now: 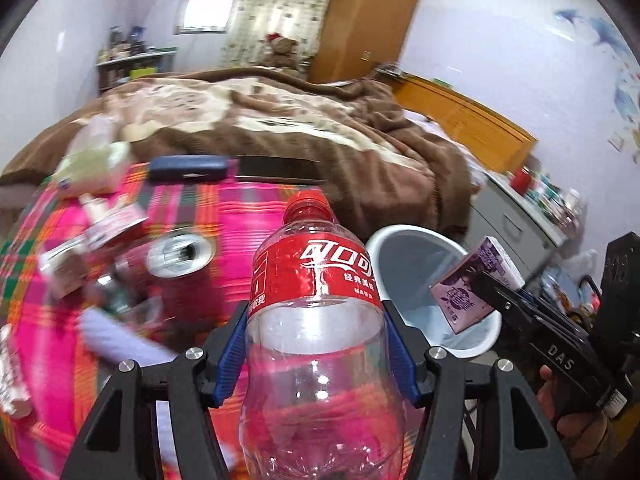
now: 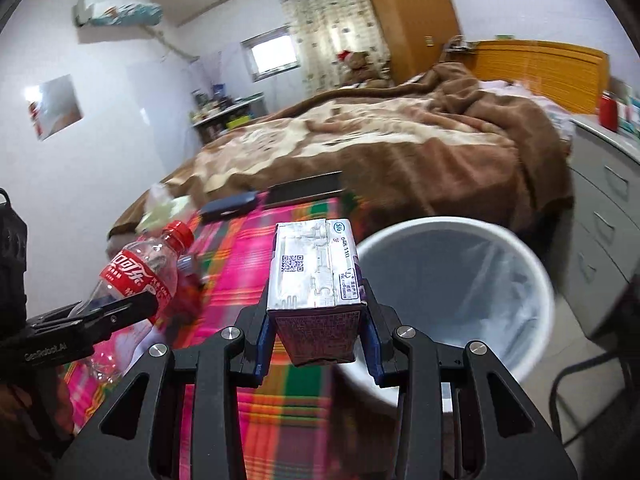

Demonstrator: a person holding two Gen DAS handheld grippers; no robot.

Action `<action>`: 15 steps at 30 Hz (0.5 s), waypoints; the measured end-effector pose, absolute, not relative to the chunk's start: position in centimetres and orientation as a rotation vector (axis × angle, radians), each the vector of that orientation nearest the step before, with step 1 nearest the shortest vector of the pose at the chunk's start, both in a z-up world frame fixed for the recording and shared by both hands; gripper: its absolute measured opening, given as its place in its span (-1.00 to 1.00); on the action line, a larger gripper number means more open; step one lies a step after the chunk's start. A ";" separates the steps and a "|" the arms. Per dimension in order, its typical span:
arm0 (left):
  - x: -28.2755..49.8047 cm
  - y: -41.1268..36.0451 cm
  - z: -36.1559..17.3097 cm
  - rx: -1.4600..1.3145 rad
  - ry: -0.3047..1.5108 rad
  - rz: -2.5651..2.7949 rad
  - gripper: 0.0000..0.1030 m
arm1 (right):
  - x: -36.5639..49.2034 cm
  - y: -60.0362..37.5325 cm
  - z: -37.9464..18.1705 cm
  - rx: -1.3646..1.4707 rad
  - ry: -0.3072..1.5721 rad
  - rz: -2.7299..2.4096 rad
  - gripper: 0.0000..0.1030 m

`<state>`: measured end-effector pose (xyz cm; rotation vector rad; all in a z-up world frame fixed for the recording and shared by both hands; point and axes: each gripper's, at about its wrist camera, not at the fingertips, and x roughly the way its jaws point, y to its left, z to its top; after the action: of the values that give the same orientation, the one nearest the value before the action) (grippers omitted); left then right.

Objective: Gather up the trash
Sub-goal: 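Carry bottle and carton over the white bin and open both tools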

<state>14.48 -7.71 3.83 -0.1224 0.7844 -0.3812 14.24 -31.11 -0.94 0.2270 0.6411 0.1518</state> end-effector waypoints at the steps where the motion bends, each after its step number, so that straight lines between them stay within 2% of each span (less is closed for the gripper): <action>1: 14.7 -9.0 3.8 -0.118 0.787 -0.410 0.21 | 14.3 -31.8 -1.1 0.236 0.642 0.132 -0.26; 15: 18.5 -21.0 1.5 -0.034 0.884 -0.581 0.21 | 16.7 -36.7 -4.2 0.254 0.733 0.007 -0.26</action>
<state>18.51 -21.05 1.45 -0.0345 0.8835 -0.5806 16.66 -36.66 -4.22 0.2537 0.7335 0.0071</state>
